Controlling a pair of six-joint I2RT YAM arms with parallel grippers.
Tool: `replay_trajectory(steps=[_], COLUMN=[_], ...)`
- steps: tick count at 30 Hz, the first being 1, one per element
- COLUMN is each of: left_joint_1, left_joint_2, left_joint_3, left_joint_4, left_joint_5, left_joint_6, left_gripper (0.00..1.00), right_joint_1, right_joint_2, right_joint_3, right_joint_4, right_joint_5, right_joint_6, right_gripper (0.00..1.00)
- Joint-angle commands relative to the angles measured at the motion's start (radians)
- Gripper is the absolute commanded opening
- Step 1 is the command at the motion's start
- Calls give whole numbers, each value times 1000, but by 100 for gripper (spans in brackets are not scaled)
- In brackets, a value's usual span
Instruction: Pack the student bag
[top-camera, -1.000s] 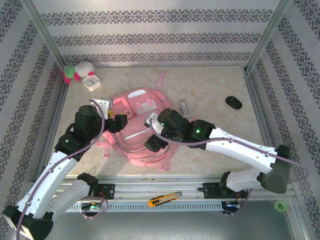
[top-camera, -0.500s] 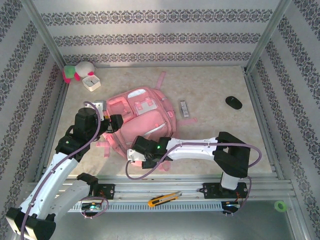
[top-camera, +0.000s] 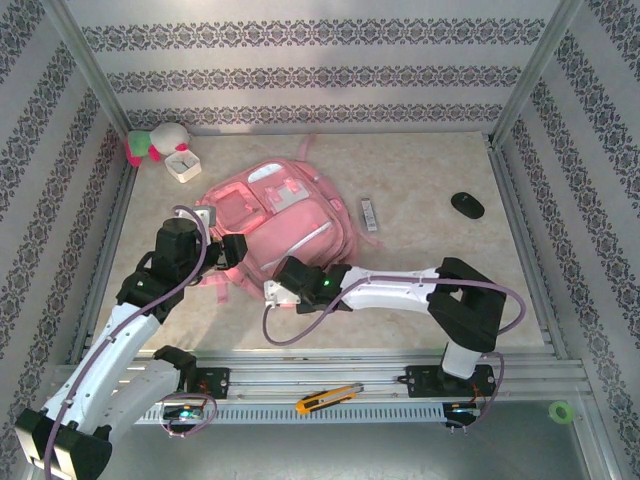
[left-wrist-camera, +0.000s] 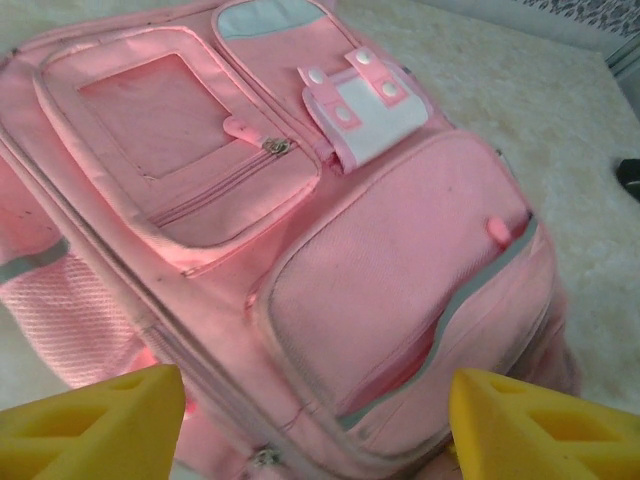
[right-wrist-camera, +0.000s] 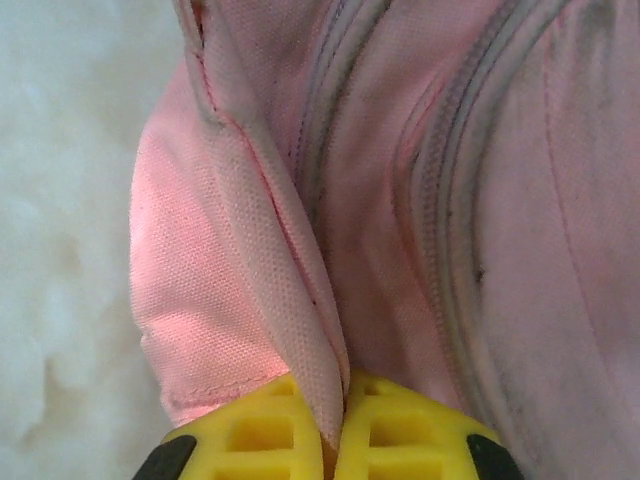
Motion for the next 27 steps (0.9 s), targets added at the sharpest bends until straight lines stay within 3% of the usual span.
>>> replay_trajectory(steps=[1, 6, 16, 27], left_joint_1=[18, 20, 30, 39], left_joint_2=[0, 46, 78, 127], left_joint_3=[33, -23, -220, -406], left_joint_4=[0, 13, 290, 660], left_joint_5=[-23, 173, 307, 454], left_joint_6=[104, 2, -240, -321], left_gripper=[69, 64, 66, 65], right_joint_1=[-42, -108, -139, -155], right_joint_2=[-152, -301, -298, -294], right_joint_3=[-1, -22, 15, 34], right_joint_4=[-19, -28, -54, -75], right_joint_5=[13, -161, -169, -172], right_joint_6=[-138, -304, -350, -331], right_gripper=[0, 0, 0, 0])
